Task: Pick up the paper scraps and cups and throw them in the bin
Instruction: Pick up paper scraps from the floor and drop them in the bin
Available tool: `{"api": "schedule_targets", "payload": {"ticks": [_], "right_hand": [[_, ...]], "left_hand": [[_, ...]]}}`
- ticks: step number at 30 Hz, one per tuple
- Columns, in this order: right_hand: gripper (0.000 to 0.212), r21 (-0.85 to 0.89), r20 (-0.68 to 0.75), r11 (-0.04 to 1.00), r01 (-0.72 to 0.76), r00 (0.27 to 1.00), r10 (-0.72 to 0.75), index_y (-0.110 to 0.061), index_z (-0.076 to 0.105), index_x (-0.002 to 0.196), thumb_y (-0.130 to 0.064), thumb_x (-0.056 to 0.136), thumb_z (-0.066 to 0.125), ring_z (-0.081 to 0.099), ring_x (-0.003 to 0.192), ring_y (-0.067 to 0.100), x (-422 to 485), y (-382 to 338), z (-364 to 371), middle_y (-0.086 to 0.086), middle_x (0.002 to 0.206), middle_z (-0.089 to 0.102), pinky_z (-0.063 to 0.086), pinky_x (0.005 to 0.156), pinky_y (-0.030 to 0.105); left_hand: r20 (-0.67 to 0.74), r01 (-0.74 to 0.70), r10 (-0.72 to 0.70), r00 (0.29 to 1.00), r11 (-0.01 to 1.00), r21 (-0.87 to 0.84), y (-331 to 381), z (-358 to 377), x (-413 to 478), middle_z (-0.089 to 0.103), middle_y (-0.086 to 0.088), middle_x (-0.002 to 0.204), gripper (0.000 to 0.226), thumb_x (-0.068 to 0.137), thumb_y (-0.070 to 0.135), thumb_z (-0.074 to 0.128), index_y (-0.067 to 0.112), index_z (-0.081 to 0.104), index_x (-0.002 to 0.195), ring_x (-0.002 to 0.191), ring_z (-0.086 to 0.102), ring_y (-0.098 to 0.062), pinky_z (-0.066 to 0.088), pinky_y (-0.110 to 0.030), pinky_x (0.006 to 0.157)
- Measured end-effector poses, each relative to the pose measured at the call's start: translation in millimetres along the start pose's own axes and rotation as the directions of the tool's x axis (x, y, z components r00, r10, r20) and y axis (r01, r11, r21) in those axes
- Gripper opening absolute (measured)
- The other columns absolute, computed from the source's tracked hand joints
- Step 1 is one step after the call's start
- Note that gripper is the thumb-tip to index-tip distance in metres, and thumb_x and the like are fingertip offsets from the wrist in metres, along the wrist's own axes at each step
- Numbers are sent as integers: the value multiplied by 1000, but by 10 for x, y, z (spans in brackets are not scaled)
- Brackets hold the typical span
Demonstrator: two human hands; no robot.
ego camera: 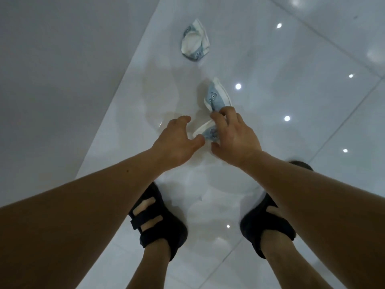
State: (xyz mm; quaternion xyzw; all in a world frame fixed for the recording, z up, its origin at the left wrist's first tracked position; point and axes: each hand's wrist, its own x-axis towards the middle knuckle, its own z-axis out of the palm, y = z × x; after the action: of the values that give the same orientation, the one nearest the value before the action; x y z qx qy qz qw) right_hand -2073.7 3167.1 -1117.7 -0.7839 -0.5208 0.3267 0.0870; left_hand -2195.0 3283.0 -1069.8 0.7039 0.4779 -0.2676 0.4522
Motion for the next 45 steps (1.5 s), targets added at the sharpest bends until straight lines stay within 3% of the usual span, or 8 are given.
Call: {"api": "schedule_targets", "payload": {"ticks": [5, 9, 16, 21, 24, 29, 36, 45], "right_hand": [[73, 142, -69, 969, 202, 979, -194, -5, 54, 128, -24, 66, 85, 60, 102, 36, -92, -100, -360, 19, 125, 52, 58, 68, 39], [90, 108, -19, 962, 249, 968, -248, -7, 46, 140, -38, 65, 86, 53, 115, 36, -22, -56, -590, 17, 136, 47, 55, 87, 46], [95, -144, 7, 989, -41, 999, 43, -30, 17, 152, -52, 78, 72, 22, 139, 35, 627, -7, -464, 8, 160, 9, 39, 102, 51], [59, -162, 35, 981, -107, 993, 114, -23, 41, 141, -23, 85, 61, 31, 127, 36, 665, -184, -126, 13, 151, 23, 50, 83, 44], [56, -126, 85, 985, -116, 988, 127, -21, 45, 137, -18, 83, 61, 34, 121, 35, 440, -187, -96, 12, 146, 25, 49, 80, 41], [61, 26, 30, 980, -197, 980, 196, -27, 43, 137, -28, 81, 69, 35, 125, 31, 86, -158, -748, 6, 148, 23, 48, 86, 40], [64, 125, -147, 955, -268, 947, 285, -28, 42, 139, -36, 82, 69, 38, 127, 29, -389, -359, -2572, 2, 150, 23, 49, 87, 41], [66, 22, -220, 951, -309, 926, 306, -30, 33, 145, -40, 87, 63, 35, 129, 27, -1986, -911, -4875, 2, 154, 16, 47, 92, 36]], "left_hand": [[118, -85, 105, 988, 983, -162, 264, -148, -62, 61, 6, 114, 37, 89, 36, 62, 24, 53, 123, 92, 60, -4, 43, -6, 68], [99, -50, 72, 992, 975, -215, 322, -316, -66, 64, 3, 98, 20, 93, 27, 58, 21, 58, 112, 84, 62, -14, 54, -32, 76], [-82, 32, -30, 996, 999, 20, -293, -399, 101, 50, 6, 78, 8, 92, 23, 53, 18, 47, 96, 68, 47, -9, 31, -22, 54], [-76, 30, -27, 997, 999, 43, -615, -242, 23, 47, 8, 76, 11, 93, 22, 53, 17, 45, 98, 66, 46, -7, 30, -18, 52], [-60, 2, 1, 998, 999, 39, -573, -298, -72, 51, 3, 77, 11, 93, 19, 51, 12, 49, 101, 68, 50, -16, 37, -24, 55], [-113, -77, 87, 990, 993, 92, 104, -760, -294, 55, -3, 88, 19, 94, 22, 50, 9, 52, 108, 77, 52, -22, 37, -30, 65], [-236, -235, 269, 934, 958, 162, 1798, -1713, -1113, 51, -3, 86, 20, 95, 26, 49, 8, 54, 103, 76, 47, -21, 30, -27, 62], [-176, -372, 434, 883, 878, 300, 3658, -2265, -3048, 58, -9, 104, 20, 95, 21, 45, 11, 55, 110, 87, 56, -25, 39, -29, 72]]}}
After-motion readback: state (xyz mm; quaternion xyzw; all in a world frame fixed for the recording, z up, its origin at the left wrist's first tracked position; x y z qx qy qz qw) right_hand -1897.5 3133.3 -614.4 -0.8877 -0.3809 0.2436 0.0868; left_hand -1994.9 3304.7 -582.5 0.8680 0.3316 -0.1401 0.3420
